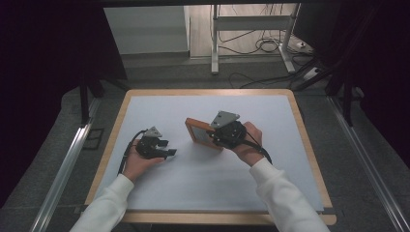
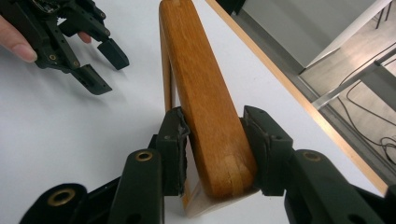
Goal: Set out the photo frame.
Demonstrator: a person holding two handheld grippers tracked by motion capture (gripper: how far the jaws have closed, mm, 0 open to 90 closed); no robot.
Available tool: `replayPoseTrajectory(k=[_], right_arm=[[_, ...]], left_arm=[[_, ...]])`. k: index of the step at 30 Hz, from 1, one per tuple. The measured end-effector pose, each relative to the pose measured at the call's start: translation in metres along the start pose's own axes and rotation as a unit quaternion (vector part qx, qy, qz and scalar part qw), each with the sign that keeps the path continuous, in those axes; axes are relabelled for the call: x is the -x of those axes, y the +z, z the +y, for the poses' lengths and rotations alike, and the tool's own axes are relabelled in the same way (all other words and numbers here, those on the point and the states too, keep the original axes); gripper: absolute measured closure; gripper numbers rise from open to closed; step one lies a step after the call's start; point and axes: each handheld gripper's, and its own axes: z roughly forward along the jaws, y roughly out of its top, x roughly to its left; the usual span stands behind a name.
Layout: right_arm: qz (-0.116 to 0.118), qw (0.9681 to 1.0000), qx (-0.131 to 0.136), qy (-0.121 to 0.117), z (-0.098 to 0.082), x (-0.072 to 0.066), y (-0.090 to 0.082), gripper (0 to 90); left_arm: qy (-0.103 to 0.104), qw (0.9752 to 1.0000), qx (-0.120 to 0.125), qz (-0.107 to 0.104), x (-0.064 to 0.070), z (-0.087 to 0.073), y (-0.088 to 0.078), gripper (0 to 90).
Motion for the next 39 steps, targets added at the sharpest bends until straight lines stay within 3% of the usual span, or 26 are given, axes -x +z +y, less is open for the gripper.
replayPoseTrajectory(k=[5,9,15,22,26,31,33,39], right_arm=[[0.014,0.9999,-0.007,-0.005,0.001,-0.001,-0.001,63.4],[0.01,0.9999,-0.01,-0.008,0.003,-0.007,-0.001,68.5],[0.047,0.9988,-0.005,-0.009,0.006,-0.011,-0.005,68.9],[0.1,0.9947,0.016,-0.013,0.011,-0.023,-0.028,68.6],[0.088,0.996,0.007,-0.015,0.004,-0.021,-0.032,67.9],[0.045,0.9988,-0.016,-0.014,-0.005,-0.007,-0.032,66.4],[0.048,0.9988,-0.012,-0.004,-0.008,-0.001,-0.032,66.0],[0.027,0.9994,-0.021,0.003,-0.011,0.007,-0.023,59.7]], left_arm=[[0.0,1.0,-0.001,0.0,0.0,0.0,0.0,40.3],[0.002,1.0,-0.001,0.0,0.001,0.0,0.001,40.1],[0.0,1.0,0.001,0.001,-0.001,-0.001,0.001,40.2],[-0.002,1.0,0.002,0.001,0.0,0.0,-0.001,40.2],[0.0,1.0,0.002,0.002,0.002,0.001,-0.001,40.1],[0.0,1.0,-0.001,0.001,0.001,0.001,0.0,39.9],[-0.002,1.0,-0.001,0.002,0.0,0.0,0.001,39.9],[-0.003,1.0,0.002,0.002,0.001,0.001,-0.002,39.8]])
